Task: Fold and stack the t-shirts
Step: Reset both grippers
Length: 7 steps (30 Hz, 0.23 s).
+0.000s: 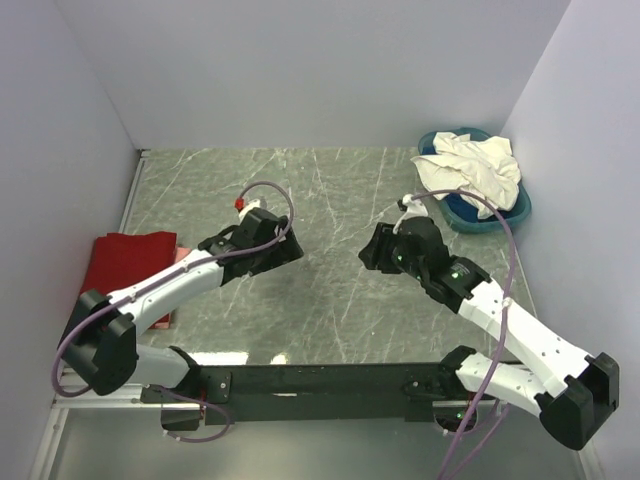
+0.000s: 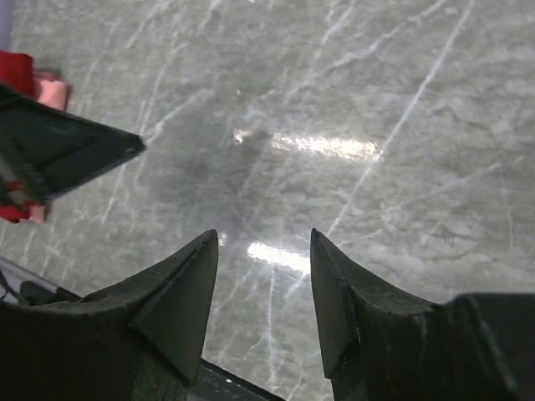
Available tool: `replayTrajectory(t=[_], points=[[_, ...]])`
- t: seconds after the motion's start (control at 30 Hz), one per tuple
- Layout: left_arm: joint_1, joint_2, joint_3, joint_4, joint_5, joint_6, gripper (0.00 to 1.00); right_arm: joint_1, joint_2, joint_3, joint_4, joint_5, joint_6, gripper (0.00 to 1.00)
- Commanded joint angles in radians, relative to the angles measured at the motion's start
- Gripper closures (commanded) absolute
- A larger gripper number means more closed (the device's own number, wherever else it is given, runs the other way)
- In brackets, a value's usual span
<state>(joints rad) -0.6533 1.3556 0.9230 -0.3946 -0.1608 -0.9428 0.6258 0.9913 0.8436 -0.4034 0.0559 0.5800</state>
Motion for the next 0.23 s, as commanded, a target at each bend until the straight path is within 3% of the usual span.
replayTrajectory(t=[0.0,0.2], points=[[0.001,-0.062,-0.012,0.065,0.02,0.048,0.01,-0.001,-0.033,-0.038,0.047,0.044,0.008,0.45],[0.001,-0.072,-0.027,0.077,0.043,0.056,0.01,-0.003,-0.033,-0.043,0.048,0.051,0.004,0.45]])
